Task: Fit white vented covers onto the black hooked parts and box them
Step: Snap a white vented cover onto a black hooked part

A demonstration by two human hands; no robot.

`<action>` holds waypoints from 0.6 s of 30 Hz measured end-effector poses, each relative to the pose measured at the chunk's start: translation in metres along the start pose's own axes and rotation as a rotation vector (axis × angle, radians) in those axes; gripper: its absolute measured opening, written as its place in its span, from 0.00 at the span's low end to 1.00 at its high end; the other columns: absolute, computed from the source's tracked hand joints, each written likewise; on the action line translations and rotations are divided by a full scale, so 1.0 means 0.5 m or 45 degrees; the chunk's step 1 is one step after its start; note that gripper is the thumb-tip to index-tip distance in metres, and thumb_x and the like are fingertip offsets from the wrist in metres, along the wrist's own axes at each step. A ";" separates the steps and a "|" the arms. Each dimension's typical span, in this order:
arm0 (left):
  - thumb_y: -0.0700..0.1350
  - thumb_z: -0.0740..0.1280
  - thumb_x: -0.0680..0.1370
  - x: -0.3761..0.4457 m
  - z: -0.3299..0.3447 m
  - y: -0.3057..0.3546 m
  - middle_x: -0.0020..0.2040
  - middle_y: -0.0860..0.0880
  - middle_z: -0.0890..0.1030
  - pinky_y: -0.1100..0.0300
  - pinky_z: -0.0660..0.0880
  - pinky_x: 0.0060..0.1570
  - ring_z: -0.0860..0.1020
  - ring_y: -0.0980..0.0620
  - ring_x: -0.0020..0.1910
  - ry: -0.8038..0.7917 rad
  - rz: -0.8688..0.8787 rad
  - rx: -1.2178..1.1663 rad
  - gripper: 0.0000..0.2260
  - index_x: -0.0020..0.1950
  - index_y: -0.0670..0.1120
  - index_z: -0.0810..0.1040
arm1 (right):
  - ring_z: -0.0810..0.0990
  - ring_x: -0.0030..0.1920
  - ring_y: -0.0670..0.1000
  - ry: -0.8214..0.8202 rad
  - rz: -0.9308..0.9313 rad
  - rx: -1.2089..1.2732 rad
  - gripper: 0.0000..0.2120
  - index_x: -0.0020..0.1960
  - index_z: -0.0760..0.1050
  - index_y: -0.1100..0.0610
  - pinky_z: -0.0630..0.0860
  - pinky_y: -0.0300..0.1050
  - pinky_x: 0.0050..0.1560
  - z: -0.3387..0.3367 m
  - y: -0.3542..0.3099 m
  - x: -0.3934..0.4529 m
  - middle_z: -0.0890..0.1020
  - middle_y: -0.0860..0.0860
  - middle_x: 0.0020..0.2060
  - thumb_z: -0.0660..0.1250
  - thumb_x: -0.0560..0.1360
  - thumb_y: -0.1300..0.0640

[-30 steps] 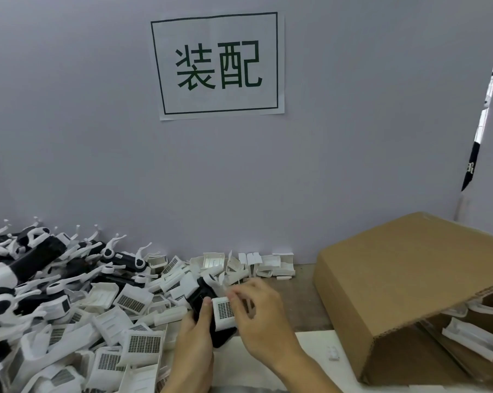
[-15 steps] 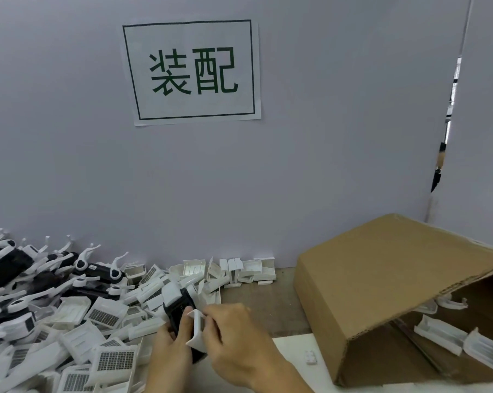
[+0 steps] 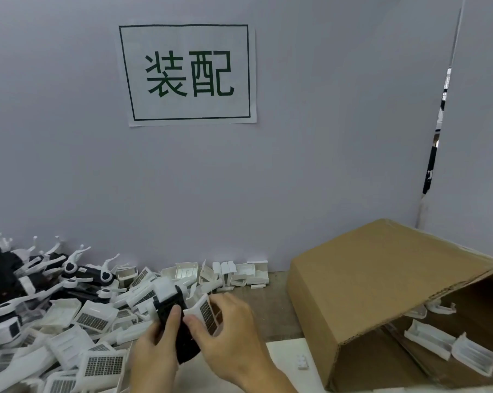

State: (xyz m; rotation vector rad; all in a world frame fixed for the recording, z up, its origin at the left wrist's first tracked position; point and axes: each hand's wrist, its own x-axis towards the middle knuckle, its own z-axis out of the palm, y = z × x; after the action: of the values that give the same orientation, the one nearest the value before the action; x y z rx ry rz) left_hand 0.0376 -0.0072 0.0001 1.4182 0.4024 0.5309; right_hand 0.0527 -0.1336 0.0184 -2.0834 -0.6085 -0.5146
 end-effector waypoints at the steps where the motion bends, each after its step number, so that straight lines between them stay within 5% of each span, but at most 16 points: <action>1: 0.53 0.67 0.81 0.000 0.004 -0.002 0.34 0.45 0.82 0.55 0.73 0.34 0.78 0.47 0.34 -0.033 -0.047 -0.072 0.16 0.49 0.40 0.83 | 0.74 0.45 0.40 0.008 0.006 -0.006 0.21 0.46 0.73 0.46 0.71 0.33 0.40 0.004 -0.001 -0.001 0.74 0.40 0.41 0.61 0.71 0.29; 4: 0.53 0.59 0.84 -0.007 0.020 -0.004 0.29 0.45 0.81 0.58 0.68 0.26 0.76 0.50 0.26 -0.128 -0.123 -0.199 0.21 0.51 0.37 0.80 | 0.74 0.45 0.40 0.044 0.037 -0.014 0.22 0.48 0.75 0.46 0.74 0.34 0.43 0.012 -0.004 0.000 0.75 0.40 0.42 0.61 0.70 0.28; 7: 0.55 0.60 0.83 -0.018 0.028 -0.012 0.45 0.52 0.86 0.58 0.74 0.37 0.83 0.56 0.43 -0.201 0.004 -0.161 0.12 0.55 0.55 0.83 | 0.75 0.44 0.41 0.146 0.123 0.004 0.20 0.48 0.75 0.46 0.75 0.36 0.44 0.007 -0.003 0.004 0.75 0.40 0.42 0.60 0.72 0.30; 9: 0.51 0.63 0.82 -0.023 0.026 -0.008 0.44 0.62 0.84 0.67 0.74 0.37 0.80 0.65 0.45 -0.213 0.072 -0.139 0.08 0.51 0.64 0.79 | 0.75 0.43 0.42 0.172 0.148 -0.023 0.20 0.46 0.75 0.46 0.74 0.36 0.44 0.003 -0.001 0.002 0.75 0.40 0.41 0.59 0.72 0.30; 14: 0.49 0.61 0.84 -0.039 0.026 0.006 0.45 0.59 0.83 0.77 0.70 0.30 0.78 0.66 0.43 -0.267 0.084 -0.072 0.09 0.59 0.53 0.79 | 0.74 0.45 0.43 0.020 0.111 -0.255 0.22 0.50 0.73 0.46 0.72 0.39 0.48 0.006 -0.006 -0.006 0.74 0.42 0.44 0.54 0.74 0.30; 18: 0.45 0.60 0.83 -0.044 0.026 0.008 0.36 0.65 0.84 0.78 0.70 0.29 0.80 0.72 0.38 -0.297 0.176 -0.056 0.09 0.52 0.55 0.79 | 0.74 0.46 0.43 0.071 0.134 -0.266 0.21 0.52 0.74 0.46 0.71 0.37 0.48 0.001 -0.008 -0.004 0.73 0.41 0.45 0.55 0.76 0.31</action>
State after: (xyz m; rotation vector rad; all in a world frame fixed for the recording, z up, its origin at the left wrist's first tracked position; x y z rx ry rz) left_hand 0.0265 -0.0302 0.0046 1.4531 0.1061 0.4759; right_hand 0.0489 -0.1318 0.0195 -2.2757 -0.4243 -0.5948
